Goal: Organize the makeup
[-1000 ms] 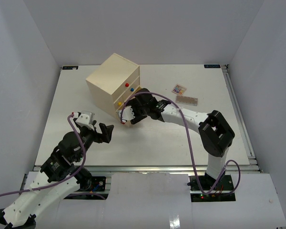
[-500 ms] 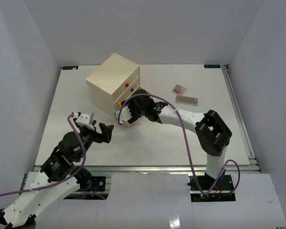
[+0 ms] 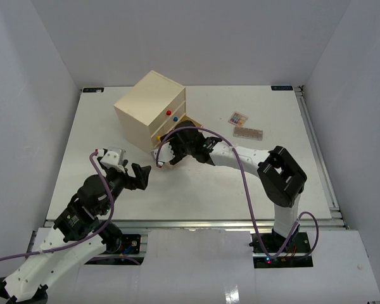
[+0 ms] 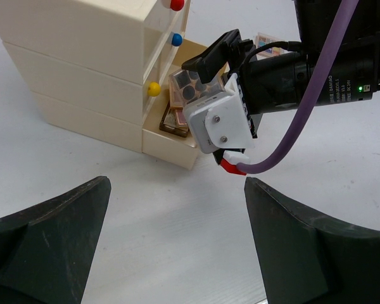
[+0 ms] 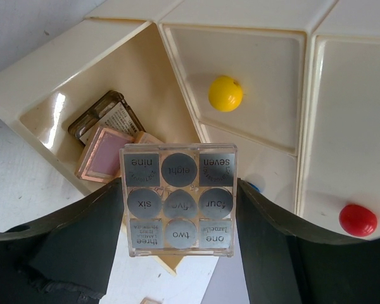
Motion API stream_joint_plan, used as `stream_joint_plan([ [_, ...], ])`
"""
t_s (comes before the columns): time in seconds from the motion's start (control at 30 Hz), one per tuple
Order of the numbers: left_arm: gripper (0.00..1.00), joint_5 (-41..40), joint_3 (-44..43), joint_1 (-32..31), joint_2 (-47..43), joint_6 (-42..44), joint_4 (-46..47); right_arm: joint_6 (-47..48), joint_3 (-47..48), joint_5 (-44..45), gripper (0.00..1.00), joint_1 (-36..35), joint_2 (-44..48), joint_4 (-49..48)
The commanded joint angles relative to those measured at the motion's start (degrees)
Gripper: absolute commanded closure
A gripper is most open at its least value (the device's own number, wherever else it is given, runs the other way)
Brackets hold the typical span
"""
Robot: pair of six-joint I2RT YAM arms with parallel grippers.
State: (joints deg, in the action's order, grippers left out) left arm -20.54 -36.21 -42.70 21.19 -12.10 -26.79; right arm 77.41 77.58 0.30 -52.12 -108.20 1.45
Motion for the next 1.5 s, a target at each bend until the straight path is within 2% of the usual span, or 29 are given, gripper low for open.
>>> stream_joint_plan([
  [0.0, 0.02, -0.12, -0.06, 0.25, -0.13, -0.47, -0.46, 0.87, -0.47, 0.73, 0.31, -0.26, -0.08, -2.86],
  [0.13, 0.02, -0.03, -0.02, 0.25, -0.34, -0.47, -0.55, 0.90, -0.92, 0.69, 0.29, -0.26, 0.08, -2.79],
  [0.23, 0.02, -0.03, -0.08, 0.25, -0.45, -0.55, -0.55, 0.66, -1.61, 0.52, 0.17, -0.27, 0.26, -3.02],
  [0.33, 0.02, 0.08, -0.09, 0.33, -0.38, -0.54, -0.53, 0.58, -2.53, 0.47, 0.10, -0.34, 0.85, -3.69],
  [0.67, 0.02, 1.33, -0.09, 0.33, -0.87, -0.31, -0.13, -4.46, -6.35, -2.18, 0.10, -0.27, 9.56, -3.76],
  [0.73, 0.02, 4.33, 0.23, 0.33, -1.05, 0.02, 0.61, -8.14, -7.60, -2.23, 0.10, -0.19, 13.84, -3.26],
  [0.83, 0.02, 14.71, 0.61, 0.33, 0.64, 1.09, 2.95, -19.03, -9.46, -2.48, 0.10, 1.39, 20.36, -1.61],
  [0.9, 0.02, 21.95, 0.10, 0.26, 4.52, 0.87, 4.28, -29.08, -11.42, -5.36, 0.10, 4.90, 24.73, 0.80],
  [1.0, 0.02, 30.45, -1.02, 0.32, 11.76, -0.19, 5.94, -40.37, -15.03, -14.32, 0.10, 12.93, 30.09, 3.43],
  [1.07, 0.02, 32.89, -2.15, 0.24, 16.11, -1.37, 6.60, -42.66, -17.31, -26.83, 0.10, 21.51, 32.65, 7.59],
  [1.13, 0.02, 35.82, -4.56, 0.15, 22.19, -1.96, 7.24, -41.00, -19.85, -34.81, 0.10, 27.23, 36.94, 9.84],
  [1.27, 0.02, 38.45, -8.80, 0.07, 27.75, -0.55, 8.40, -41.75, -24.50, -33.94, 0.10, 30.26, 41.02, 10.85],
  [1.47, 0.02, 42.17, -12.85, 0.07, 29.86, 3.12, 9.27, -49.36, -22.32, -40.38, 0.10, 40.79, 35.32, 12.72],
])
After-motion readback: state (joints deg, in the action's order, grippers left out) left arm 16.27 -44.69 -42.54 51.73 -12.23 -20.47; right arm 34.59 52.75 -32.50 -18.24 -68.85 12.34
